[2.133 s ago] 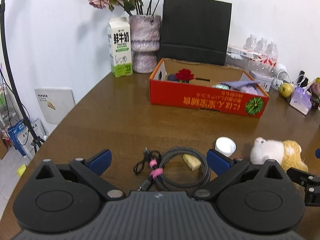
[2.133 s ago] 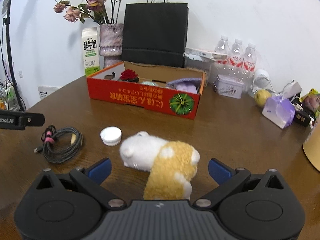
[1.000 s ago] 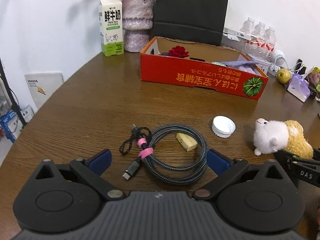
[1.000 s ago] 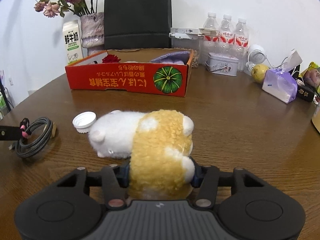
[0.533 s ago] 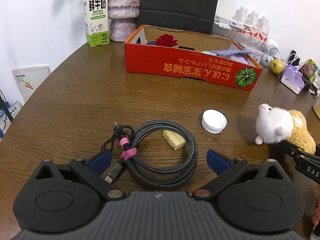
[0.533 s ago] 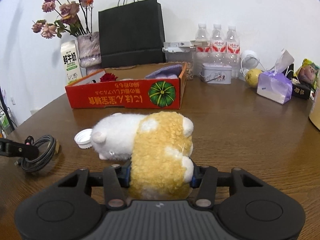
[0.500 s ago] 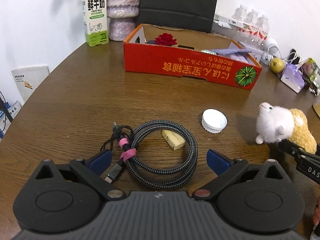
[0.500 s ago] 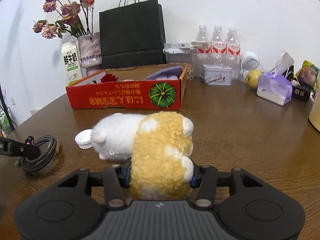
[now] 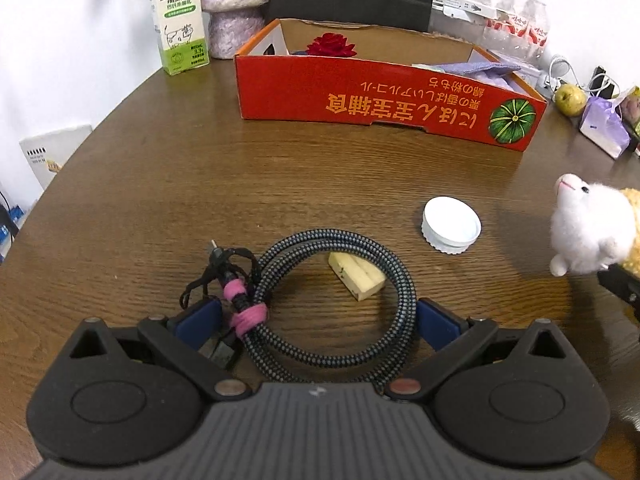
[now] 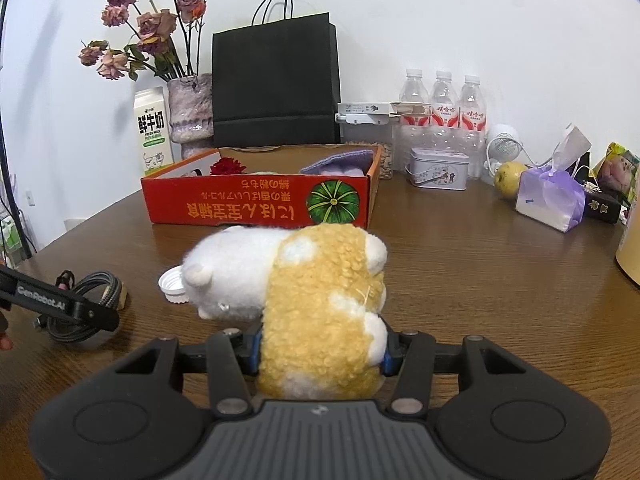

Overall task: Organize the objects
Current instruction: 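Close the left gripper on the black braided cable while the right gripper grasps the plush sheep, then carry the black cable and plush sheep in both grippers over the red box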

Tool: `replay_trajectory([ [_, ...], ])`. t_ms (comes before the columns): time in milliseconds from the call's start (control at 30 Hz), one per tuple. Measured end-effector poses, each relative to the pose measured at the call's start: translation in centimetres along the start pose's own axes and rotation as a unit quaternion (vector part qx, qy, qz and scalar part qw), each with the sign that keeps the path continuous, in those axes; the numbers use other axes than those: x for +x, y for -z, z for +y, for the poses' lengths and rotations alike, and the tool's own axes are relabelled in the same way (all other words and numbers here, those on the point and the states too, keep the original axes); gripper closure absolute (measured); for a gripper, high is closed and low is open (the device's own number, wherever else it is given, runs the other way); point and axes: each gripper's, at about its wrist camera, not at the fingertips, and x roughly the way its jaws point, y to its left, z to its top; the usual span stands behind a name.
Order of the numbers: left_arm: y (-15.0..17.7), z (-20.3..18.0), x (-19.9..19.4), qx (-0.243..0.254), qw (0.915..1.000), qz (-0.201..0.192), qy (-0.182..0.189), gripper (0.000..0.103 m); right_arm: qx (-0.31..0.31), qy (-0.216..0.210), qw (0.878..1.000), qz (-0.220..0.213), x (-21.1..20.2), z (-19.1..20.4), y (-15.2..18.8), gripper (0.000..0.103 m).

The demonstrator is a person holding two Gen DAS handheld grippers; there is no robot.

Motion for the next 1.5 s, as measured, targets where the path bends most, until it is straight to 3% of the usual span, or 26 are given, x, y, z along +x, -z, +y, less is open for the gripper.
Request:
replay_trajectory([
  [467,0.5,-0.3,0.0,0.009,0.9997,-0.021,-0.007,0.0,0.002,0.002,1.0,-0.001,0.0,0.0,0.1,0.055],
  [533,0.7,-0.4,-0.2,0.009,0.9994,-0.031,-0.007,0.007,0.003,0.002,1.0,-0.001,0.0,-0.1,0.1,0.055],
  [667,1.0,-0.8,-0.5,0.004,0.999,-0.043,-0.013,0.009,0.004,0.003,1.0,-0.002,-0.1,-0.1,0.1,0.055],
  [1500,0.1,-1.2,-3.2,0.014,0.9958,-0.088,-0.019,0.01,-0.002,0.008,1.0,-0.006,0.1,0.6,0.0,0.055],
])
